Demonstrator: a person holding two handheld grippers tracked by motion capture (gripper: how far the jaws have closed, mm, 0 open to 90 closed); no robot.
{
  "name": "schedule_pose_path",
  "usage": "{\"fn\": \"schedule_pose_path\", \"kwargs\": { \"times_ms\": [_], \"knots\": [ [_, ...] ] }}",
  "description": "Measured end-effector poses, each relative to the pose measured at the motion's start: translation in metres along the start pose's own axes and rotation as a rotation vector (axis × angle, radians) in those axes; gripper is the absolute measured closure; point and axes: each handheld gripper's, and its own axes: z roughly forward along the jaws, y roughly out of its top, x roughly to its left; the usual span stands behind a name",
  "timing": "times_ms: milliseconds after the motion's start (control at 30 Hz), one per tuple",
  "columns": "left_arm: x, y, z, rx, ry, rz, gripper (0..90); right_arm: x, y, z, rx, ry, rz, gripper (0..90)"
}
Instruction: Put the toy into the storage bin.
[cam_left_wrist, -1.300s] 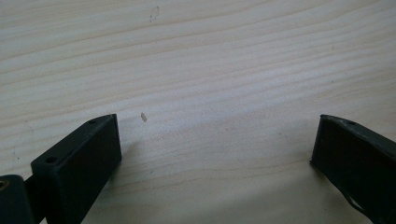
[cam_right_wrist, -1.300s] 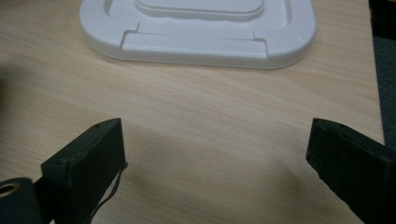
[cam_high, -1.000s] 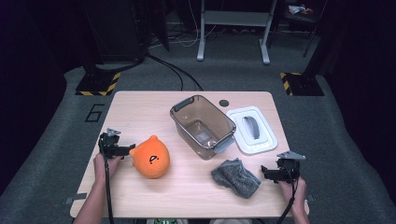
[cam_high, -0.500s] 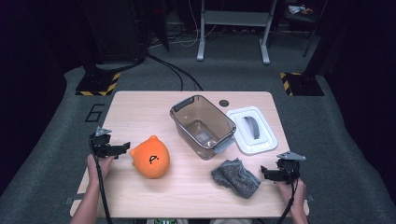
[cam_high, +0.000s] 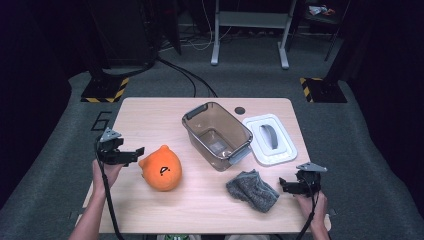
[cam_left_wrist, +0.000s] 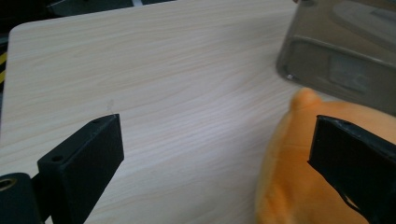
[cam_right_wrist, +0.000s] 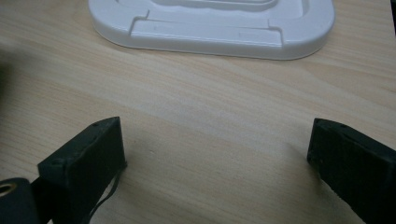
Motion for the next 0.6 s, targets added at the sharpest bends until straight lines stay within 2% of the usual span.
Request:
{"fn": "schedule_pose_path", "kwargs": {
  "times_ms": [133, 167, 267, 300, 333, 433, 467, 567, 600],
  "knots": [
    [-0.016, 0.005, -0.006, -0.009, -0.05, 0.022, 2.1, 0.0, 0.0, 0.0, 0.0, 0.001, 0.002, 3.1],
    [-0.016, 0.005, -0.006, -0.009, -0.05, 0.022, 1.8, 0.0, 0.0, 0.0, 0.0, 0.001, 0.002, 3.1],
    [-0.032, 0.006, -0.01, -0.006, -0.09, 0.054, 1.4, 0.0, 0.0, 0.0, 0.002, 0.003, 0.004, 3.1],
    [-0.032, 0.006, -0.01, -0.006, -0.09, 0.054, 1.4, 0.0, 0.0, 0.0, 0.002, 0.003, 0.004, 3.1],
    [-0.039, 0.005, -0.011, -0.001, -0.098, 0.07, 1.4, 0.0, 0.0, 0.0, 0.001, 0.002, 0.004, 3.1],
    [-0.045, 0.004, -0.012, 0.005, -0.114, 0.081, 1.1, 0.0, 0.0, 0.0, 0.002, 0.002, 0.004, 3.1],
    [-0.052, 0.003, -0.011, 0.015, -0.125, 0.089, 1.0, 0.0, 0.0, 0.0, 0.001, 0.002, 0.003, 3.1],
    [-0.057, 0.001, -0.01, 0.023, -0.134, 0.102, 0.8, 0.0, 0.0, 0.0, 0.002, 0.002, 0.004, 3.1],
    [-0.063, -0.001, -0.008, 0.038, -0.15, 0.114, 0.7, 0.0, 0.0, 0.0, 0.001, 0.002, 0.004, 3.1]
  ]
}}
